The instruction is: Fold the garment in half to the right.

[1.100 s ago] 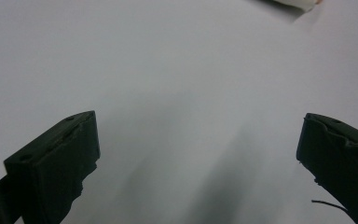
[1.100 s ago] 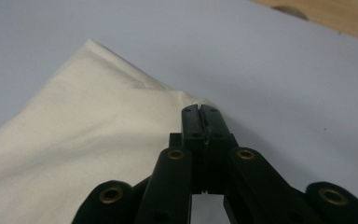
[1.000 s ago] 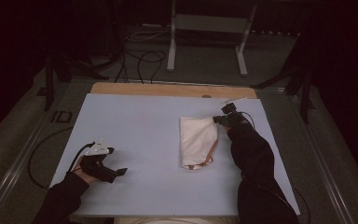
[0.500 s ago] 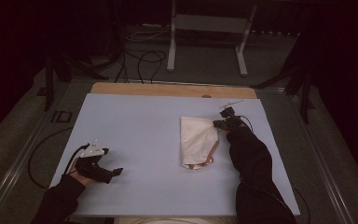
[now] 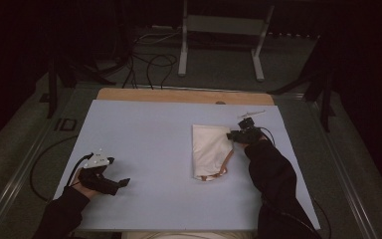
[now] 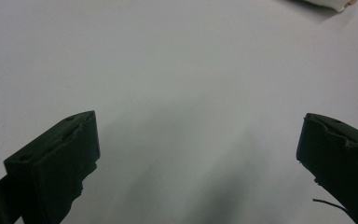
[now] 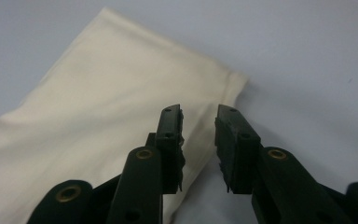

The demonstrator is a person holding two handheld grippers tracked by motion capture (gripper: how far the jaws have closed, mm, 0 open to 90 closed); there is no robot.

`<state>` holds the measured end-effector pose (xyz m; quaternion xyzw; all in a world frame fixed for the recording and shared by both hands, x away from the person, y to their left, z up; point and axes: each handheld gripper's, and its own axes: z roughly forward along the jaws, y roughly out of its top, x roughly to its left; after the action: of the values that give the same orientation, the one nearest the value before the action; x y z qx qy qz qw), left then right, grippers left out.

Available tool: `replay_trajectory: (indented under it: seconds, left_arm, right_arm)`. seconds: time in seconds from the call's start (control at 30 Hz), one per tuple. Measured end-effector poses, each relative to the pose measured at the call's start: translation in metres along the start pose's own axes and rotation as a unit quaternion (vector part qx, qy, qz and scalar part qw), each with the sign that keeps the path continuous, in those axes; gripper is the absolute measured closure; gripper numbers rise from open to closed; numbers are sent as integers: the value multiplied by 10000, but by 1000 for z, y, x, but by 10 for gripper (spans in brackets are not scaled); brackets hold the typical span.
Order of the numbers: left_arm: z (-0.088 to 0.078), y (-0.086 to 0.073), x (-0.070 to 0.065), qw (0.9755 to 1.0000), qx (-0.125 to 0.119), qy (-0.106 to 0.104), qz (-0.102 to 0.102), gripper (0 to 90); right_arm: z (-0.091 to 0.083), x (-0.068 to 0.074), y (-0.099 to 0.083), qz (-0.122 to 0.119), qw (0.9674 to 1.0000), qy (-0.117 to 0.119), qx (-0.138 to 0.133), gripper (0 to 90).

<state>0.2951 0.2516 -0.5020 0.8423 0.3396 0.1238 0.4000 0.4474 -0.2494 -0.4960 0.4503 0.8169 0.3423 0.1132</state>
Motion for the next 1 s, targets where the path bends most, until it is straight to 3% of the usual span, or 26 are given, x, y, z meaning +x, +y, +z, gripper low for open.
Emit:
replay_trajectory:
  seconds: [0.2, 0.27, 0.4, 0.6, 0.83, 1.0]
  left_arm:
    - [-4, 1, 1, 10000, -58, 33, 0, 3]
    - [-4, 1, 1, 10000, -50, 32, 11, 3]
    - [-4, 0, 1, 10000, -50, 32, 4, 3]
    - [-6, 0, 3, 9999, -100, 41, -30, 3]
    - [-7, 0, 3, 9999, -107, 56, -33, 3]
    - [-8, -1, 3, 9999, -115, 58, -33, 3]
  right_arm:
    - [-9, 11, -21, -112, 9998, 22, 167, 705]
    - [-10, 12, -27, 39, 9997, 85, 215, 713]
    - [-9, 16, -35, 37, 9993, 201, 312, 729]
    - [-10, 20, -36, -51, 9992, 155, 372, 874]
    - [-22, 22, -34, -159, 9994, 65, 286, 878]
    - [-17, 19, -43, -64, 9994, 93, 334, 874]
